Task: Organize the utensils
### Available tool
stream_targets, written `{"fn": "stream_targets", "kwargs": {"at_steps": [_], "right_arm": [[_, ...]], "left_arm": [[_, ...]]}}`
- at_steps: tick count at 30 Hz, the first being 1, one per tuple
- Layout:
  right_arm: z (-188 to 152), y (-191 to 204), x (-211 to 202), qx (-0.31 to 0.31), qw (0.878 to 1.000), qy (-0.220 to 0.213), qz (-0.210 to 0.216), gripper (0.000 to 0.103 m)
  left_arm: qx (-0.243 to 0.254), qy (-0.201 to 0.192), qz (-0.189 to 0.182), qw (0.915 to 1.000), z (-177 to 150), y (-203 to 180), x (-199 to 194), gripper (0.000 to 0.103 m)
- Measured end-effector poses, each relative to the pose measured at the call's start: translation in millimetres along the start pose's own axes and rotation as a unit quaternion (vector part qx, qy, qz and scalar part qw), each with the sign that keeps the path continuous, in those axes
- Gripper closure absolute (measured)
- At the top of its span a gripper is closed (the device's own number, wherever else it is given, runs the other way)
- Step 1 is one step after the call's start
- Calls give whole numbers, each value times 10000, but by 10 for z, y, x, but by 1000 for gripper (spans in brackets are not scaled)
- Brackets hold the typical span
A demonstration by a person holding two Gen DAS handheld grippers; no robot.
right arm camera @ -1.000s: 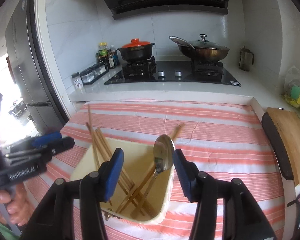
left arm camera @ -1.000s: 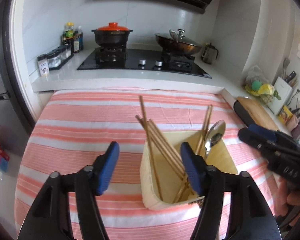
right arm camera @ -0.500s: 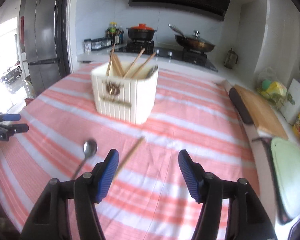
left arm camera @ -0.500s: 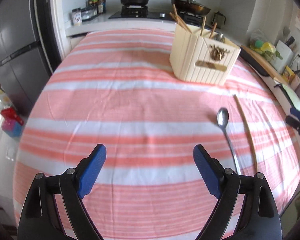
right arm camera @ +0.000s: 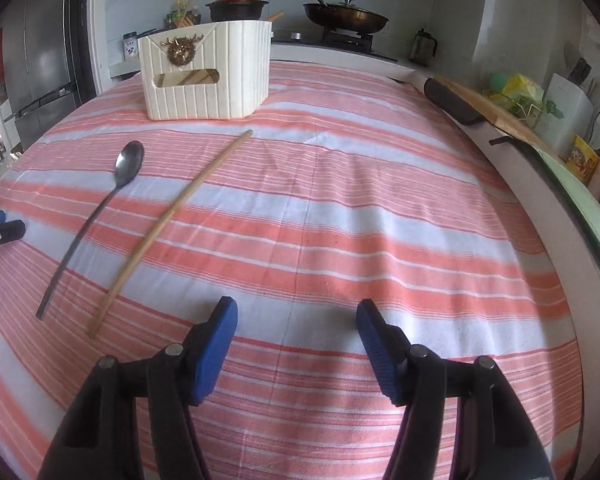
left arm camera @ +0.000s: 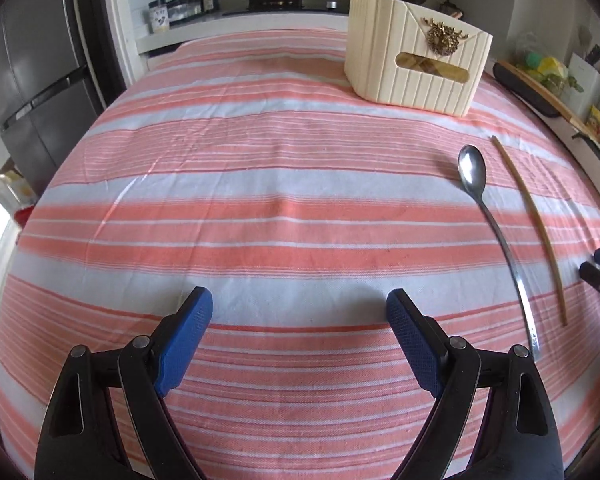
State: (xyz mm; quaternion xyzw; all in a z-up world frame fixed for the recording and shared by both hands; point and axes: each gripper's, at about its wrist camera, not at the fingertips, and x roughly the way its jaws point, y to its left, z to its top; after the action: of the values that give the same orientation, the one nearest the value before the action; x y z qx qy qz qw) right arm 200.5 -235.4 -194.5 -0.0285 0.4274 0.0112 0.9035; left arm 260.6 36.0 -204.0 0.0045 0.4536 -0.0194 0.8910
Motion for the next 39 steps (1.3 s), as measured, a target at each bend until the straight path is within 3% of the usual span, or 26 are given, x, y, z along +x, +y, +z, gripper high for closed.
{"fn": "stream_targets", "kwargs": {"at_steps": [4, 12, 39], "right_arm": [[-9, -68, 33, 220, 9996, 38, 198, 39], [-26, -30, 24, 185, 9997, 30, 153, 39], [-27, -38, 26, 187, 9997, 28, 171, 39]], "left_arm": [[88, 134, -5, 9999, 105, -21, 131, 0], [-117, 70, 97, 9999, 395, 58, 377, 0], [-115, 48, 101, 9999, 380, 73, 371, 0]]}}
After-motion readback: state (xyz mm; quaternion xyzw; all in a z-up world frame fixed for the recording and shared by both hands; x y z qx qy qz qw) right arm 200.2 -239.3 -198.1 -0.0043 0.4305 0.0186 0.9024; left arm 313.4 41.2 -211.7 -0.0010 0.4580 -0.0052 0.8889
